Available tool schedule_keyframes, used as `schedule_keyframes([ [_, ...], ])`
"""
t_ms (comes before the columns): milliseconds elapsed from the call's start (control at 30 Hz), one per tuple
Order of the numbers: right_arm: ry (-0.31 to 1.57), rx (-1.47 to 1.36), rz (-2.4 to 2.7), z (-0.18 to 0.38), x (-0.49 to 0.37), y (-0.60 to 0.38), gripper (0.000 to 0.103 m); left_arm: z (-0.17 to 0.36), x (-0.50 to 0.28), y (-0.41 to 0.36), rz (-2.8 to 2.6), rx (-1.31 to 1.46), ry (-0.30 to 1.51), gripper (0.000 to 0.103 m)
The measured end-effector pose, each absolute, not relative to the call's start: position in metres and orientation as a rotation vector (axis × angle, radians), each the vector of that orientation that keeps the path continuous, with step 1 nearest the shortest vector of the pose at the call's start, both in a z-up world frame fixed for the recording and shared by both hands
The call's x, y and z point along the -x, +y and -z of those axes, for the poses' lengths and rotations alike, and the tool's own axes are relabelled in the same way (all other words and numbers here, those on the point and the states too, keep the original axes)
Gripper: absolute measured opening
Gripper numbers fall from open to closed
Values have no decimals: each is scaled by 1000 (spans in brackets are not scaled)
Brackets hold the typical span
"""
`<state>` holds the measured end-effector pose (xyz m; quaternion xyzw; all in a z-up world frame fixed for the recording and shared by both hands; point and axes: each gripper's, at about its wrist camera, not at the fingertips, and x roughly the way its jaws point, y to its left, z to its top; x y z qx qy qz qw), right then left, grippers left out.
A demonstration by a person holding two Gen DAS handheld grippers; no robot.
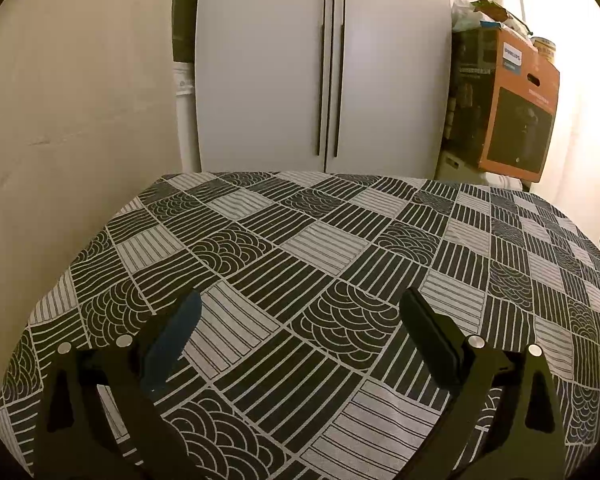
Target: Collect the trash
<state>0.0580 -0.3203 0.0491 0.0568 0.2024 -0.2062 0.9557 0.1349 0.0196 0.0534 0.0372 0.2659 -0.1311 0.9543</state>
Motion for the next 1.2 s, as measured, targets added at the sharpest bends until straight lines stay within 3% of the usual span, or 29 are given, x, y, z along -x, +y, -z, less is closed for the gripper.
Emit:
schedule_keyframes([
  [1200, 408, -118, 421, -51, -57, -321, 95, -55, -133, 18, 275, -80, 535, 97],
])
